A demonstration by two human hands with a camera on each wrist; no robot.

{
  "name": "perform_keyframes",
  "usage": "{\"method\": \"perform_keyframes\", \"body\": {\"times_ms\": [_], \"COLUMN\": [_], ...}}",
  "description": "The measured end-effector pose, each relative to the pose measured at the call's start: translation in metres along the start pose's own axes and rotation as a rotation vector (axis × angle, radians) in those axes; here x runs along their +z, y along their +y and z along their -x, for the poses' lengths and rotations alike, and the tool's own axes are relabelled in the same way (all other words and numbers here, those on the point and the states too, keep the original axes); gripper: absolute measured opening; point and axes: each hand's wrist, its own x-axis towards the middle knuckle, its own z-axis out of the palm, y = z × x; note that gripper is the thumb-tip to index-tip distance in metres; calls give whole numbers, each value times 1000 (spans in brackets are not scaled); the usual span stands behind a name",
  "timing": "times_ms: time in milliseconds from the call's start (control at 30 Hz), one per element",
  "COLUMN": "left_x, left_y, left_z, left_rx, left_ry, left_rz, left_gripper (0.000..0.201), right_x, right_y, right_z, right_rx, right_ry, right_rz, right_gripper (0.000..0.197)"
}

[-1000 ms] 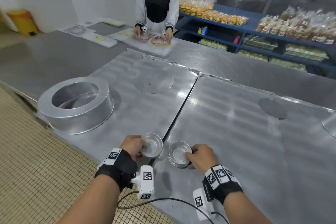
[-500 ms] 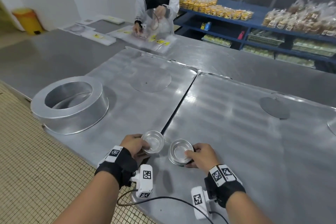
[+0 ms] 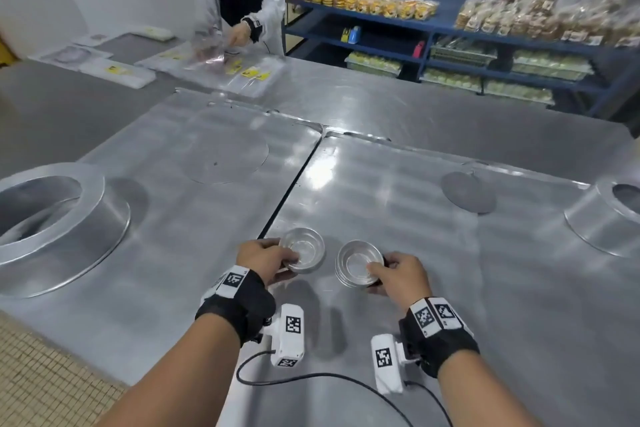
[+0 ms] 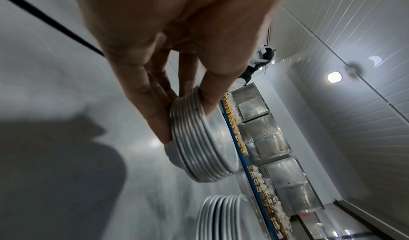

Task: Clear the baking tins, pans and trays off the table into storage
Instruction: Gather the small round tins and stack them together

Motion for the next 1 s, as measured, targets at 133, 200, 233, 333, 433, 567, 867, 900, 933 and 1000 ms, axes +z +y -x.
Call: {"method": "perform_keyframes", "body": {"times_ms": [133, 200, 233, 333, 433, 567, 867, 900, 933, 1000], "left_x": [52, 73, 83, 112, 140, 179, 271, 282, 293, 313], "left_y": [9, 16, 20, 35, 57, 95, 154, 157, 161, 166], "left_z": [-16, -24, -29, -49, -74, -117, -241, -252, -262, -280], "left_rx": [30, 41, 42, 54, 75, 101, 144, 162, 186, 236], "left_ry": [-39, -53, -57, -72, -90, -136, -209, -209, -202, -210], "left_rz": [-24, -29, -31, -48, -81, -134, -297, -320, -350, -412], "left_gripper": [22, 23, 24, 31, 32, 21, 29, 30, 27, 22], "right_x": [-36, -49, -55, -71, -82, -92, -113, -116, -118, -124], "right_y": [-14, -23, -28, -44, -61, -87, -126, -129, -132, -136], "right_z": [-37, -53, -63, -93, -126, -176, -297, -312, -327, -356], "right_rx": [-20, -36, -42, -50, -61, -76, -29, -18, -1, 24], "right_ry": [60, 96, 112, 144, 179, 220, 313, 322, 336, 349], "right_rz": [-37, -35, -35, -28, -24, -12, 4, 9, 22, 26], "right_gripper": [7, 4, 5, 5, 5, 10, 6, 7, 11, 18]}}
